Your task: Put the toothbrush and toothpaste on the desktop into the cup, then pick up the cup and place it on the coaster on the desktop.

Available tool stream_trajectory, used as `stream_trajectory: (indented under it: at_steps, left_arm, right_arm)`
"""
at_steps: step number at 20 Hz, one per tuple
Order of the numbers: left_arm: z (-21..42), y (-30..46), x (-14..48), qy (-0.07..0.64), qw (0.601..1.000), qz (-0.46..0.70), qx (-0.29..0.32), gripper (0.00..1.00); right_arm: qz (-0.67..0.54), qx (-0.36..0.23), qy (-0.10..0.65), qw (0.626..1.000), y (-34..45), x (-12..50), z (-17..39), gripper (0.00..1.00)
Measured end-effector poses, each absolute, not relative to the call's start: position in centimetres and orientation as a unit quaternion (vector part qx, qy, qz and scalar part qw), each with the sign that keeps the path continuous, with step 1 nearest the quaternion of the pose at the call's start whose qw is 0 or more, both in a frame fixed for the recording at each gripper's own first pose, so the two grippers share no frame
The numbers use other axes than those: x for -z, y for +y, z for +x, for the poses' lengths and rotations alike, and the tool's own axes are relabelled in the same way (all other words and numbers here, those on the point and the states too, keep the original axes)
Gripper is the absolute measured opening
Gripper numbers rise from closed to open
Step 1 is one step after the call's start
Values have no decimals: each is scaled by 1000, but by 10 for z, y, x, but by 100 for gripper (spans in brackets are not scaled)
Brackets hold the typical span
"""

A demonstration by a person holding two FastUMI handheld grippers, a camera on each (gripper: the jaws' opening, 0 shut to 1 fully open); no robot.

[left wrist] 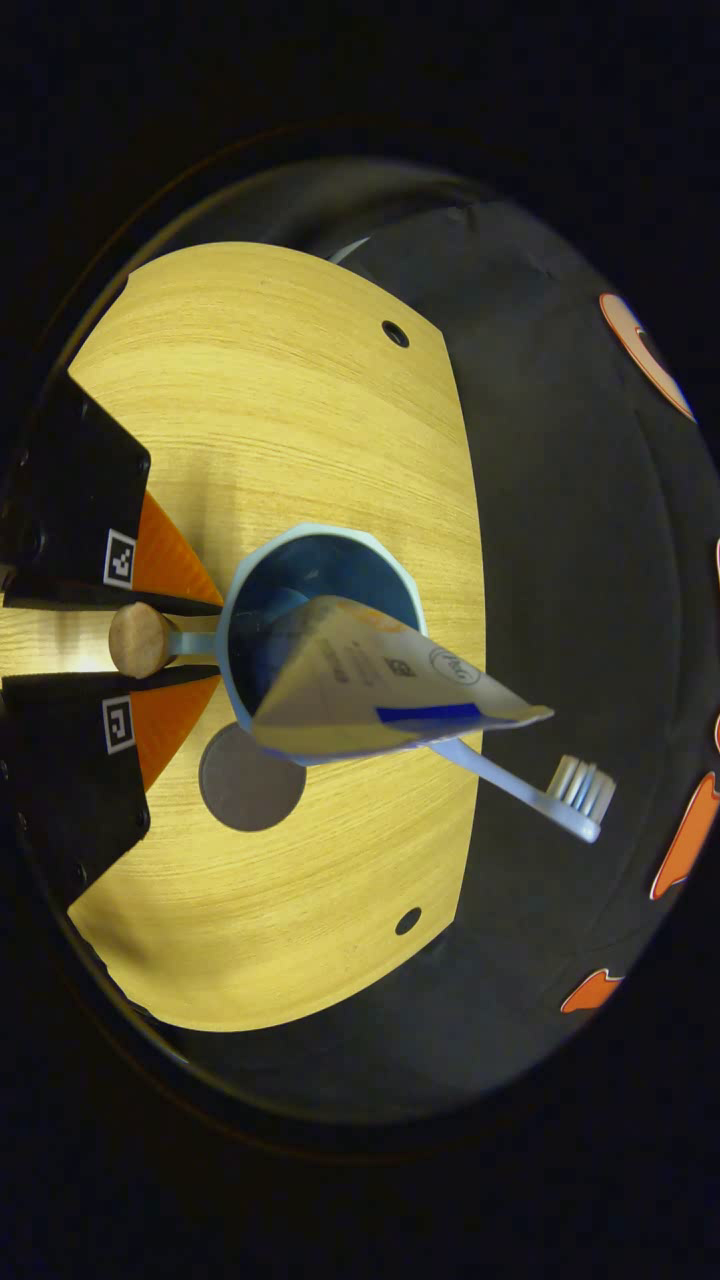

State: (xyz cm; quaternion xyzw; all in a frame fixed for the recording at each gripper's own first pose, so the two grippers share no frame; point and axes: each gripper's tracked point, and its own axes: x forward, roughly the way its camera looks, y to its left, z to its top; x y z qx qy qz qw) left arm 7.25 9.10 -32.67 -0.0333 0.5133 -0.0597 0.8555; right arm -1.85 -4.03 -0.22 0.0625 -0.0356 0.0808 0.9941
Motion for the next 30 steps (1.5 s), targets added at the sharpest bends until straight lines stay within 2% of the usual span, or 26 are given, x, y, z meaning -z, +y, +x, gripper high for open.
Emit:
stream_trajectory:
  at_steps: [1, 3, 23, 25, 26, 27, 28, 29, 30]
  left_arm:
    - [72, 91, 327, 513, 855, -33, 65, 24]
    - [74, 92, 328, 511, 856, -29, 76, 24]
    - [77, 87, 331, 542, 829, -9, 136, 26]
    - [75, 78, 325, 528, 835, -26, 153, 32]
    - [71, 73, 322, 522, 838, -31, 158, 45]
    - [71, 71, 318, 514, 842, -29, 161, 52]
    - [73, 71, 314, 503, 849, -24, 163, 71]
    - [77, 72, 309, 490, 857, -19, 160, 78]
    - [75, 75, 301, 473, 866, -19, 160, 95]
  right_arm:
    - [61, -78, -34, 994, -43, 3, -20, 100]
    - [61, -75, -32, 995, -47, 6, -24, 96]
    - [63, -53, 20, 996, -66, 52, -28, 96]
    - [61, -50, 22, 997, -66, 55, -25, 96]
    - [61, -46, 25, 997, -67, 56, -22, 96]
    - [63, -45, 28, 997, -66, 57, -21, 96]
    - [66, -44, 29, 996, -64, 58, -19, 96]
    - [68, -45, 29, 996, -62, 57, -18, 96]
    - [69, -45, 28, 996, -60, 56, -17, 96]
